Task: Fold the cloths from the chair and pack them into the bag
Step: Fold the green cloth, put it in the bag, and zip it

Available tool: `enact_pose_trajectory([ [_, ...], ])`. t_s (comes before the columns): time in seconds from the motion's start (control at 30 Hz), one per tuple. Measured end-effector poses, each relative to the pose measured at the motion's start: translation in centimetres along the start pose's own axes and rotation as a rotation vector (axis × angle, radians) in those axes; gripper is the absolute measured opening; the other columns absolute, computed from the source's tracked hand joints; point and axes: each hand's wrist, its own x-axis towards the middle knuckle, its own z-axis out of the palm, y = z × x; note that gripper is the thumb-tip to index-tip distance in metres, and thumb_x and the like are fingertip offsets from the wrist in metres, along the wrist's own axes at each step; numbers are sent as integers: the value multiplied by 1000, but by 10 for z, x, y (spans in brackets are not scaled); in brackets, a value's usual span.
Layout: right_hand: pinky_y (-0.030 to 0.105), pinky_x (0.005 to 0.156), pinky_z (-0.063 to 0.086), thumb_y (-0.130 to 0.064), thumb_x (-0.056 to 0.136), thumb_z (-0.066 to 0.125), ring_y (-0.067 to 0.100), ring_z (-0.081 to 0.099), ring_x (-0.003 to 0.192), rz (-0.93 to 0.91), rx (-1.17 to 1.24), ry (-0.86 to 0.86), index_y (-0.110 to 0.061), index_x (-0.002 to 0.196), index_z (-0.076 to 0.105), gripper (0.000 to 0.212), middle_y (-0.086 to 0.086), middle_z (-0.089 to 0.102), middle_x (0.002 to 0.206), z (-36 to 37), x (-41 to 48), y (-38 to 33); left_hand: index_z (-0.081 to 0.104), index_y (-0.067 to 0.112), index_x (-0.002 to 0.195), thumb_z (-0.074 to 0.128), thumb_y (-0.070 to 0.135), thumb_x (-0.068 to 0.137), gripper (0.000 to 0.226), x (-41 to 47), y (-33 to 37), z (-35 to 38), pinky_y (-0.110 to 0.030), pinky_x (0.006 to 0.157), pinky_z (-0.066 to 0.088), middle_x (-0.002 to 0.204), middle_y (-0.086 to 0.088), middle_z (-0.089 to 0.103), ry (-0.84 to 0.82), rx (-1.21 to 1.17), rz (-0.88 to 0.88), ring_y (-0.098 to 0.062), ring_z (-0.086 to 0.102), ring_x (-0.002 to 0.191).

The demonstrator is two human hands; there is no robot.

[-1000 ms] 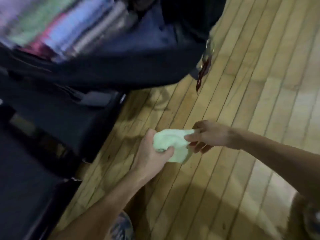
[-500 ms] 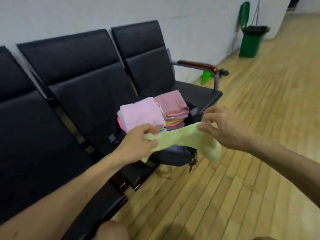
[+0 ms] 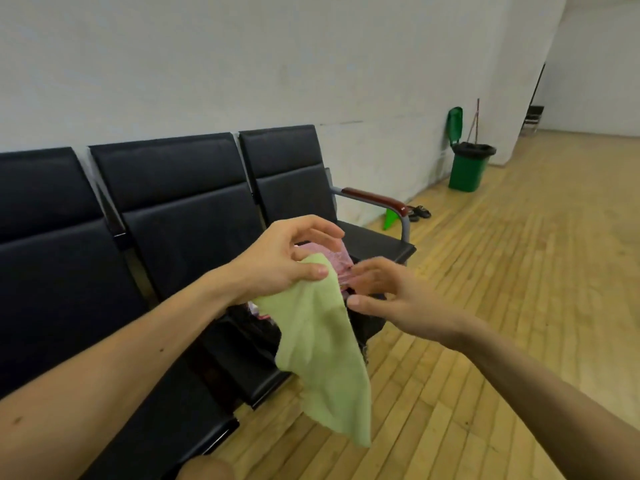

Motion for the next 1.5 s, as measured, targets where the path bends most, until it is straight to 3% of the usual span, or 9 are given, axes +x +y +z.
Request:
enact_pose_trajectory([
  [0.13,36,102,50,-25,81,82,9,60,122,-82,409,-86,-28,143,43,73,-6,63,134,-7,16,-31,55,17,131,75,-6,80,59,4,30,-4,-20,81,54,120,-6,68,-223,-65,36,-9,70,100],
  [0.3,37,91,57,-8,85,65,27,68,108,35,660,-437,-8,131,55,46,15,68,119,-11,15,-51,55,26,133,72,-9,82,64,5,42,-24,-32,83,58,132,0,60,-331,-55,10,-21,72,103],
  [0.47,28,71,57,-11,84,74,22,70,86,107,378,-422,-12,88,72,4,10,73,95,-21,9,-43,48,36,141,74,-3,83,74,-4,33,-40,-36,83,59,132,5,60,-375,35,-94,-26,73,98],
  [0.53,27,66,56,-12,82,78,22,70,82,99,263,-358,-15,73,65,16,8,71,87,-29,4,-42,45,39,143,78,4,82,78,-11,21,-43,-35,86,58,125,11,65,-450,152,-166,-20,72,101],
  [0.7,30,64,54,-23,81,80,20,68,78,72,-106,-373,-15,82,60,22,5,70,85,-28,-22,-34,73,11,111,71,8,91,20,-34,-25,-25,-31,83,57,104,-3,76,-622,202,-257,-21,72,97],
  [0.8,40,79,57,-30,83,79,24,68,91,128,-225,-400,-15,92,63,24,7,70,98,-21,-39,-13,74,6,100,70,16,93,13,-49,-53,-14,-38,84,57,98,-7,76,-551,256,-207,-23,72,92],
  [1.03,26,79,57,-23,86,76,8,68,88,287,-60,-303,-16,97,73,13,-1,73,99,6,-67,41,69,8,86,68,20,93,14,-84,-110,18,-25,71,45,78,5,65,-193,58,-219,-6,58,75],
  [1.27,42,80,60,-9,77,80,31,72,96,420,590,2,-8,95,68,21,15,74,102,33,-78,69,75,12,80,77,17,85,8,-100,-128,56,-33,70,51,81,-11,76,269,-160,-351,-19,68,75],
  [1.5,51,83,58,-24,73,85,30,72,91,505,609,191,-6,99,65,38,12,74,100,64,-79,71,76,3,81,73,19,88,18,-91,-118,78,-24,50,46,79,-22,74,310,-391,-548,-21,65,62],
])
